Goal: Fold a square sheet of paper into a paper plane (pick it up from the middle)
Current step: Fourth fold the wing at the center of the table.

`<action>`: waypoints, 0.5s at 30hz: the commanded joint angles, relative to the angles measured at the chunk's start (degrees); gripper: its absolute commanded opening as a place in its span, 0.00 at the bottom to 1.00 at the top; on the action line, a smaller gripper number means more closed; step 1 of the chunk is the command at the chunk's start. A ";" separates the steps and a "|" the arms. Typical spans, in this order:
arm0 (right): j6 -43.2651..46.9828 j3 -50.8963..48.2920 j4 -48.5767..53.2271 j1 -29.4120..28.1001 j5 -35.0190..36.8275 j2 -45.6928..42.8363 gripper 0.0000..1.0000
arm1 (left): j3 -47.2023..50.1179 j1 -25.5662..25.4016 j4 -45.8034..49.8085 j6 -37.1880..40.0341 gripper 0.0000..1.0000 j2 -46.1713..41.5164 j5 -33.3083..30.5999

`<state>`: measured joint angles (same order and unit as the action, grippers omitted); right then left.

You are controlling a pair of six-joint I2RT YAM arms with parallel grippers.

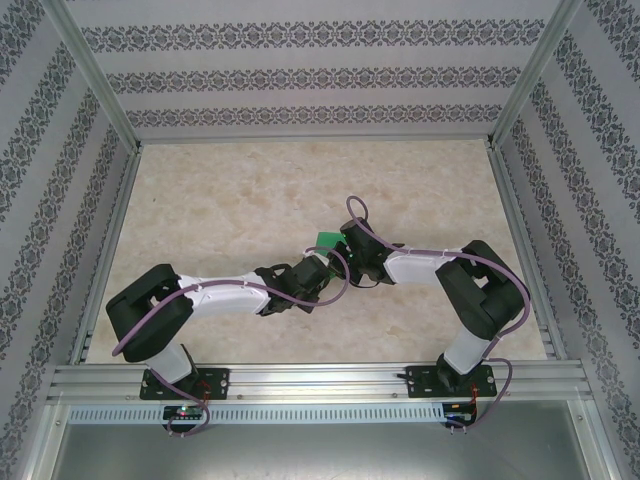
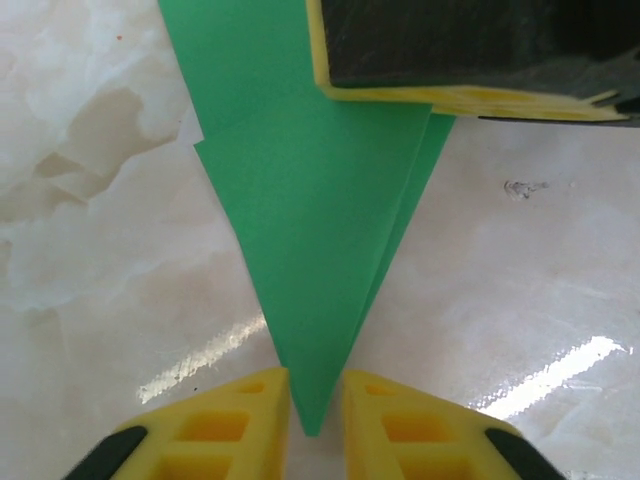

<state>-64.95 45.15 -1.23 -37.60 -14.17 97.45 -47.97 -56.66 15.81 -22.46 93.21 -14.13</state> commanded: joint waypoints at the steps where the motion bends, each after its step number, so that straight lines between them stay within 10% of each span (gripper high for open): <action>1: -0.28 1.86 -1.68 -0.11 -1.64 -0.15 0.11 | -1.12 -1.17 -2.54 2.13 0.15 0.66 -1.15; 15: 6.76 3.39 4.00 3.98 -4.89 -2.75 0.25 | 1.17 -1.08 -3.72 2.19 0.04 -1.90 -3.32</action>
<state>-61.63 46.83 0.89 -34.94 -17.21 96.47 -47.72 -56.82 15.03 -20.99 93.08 -16.08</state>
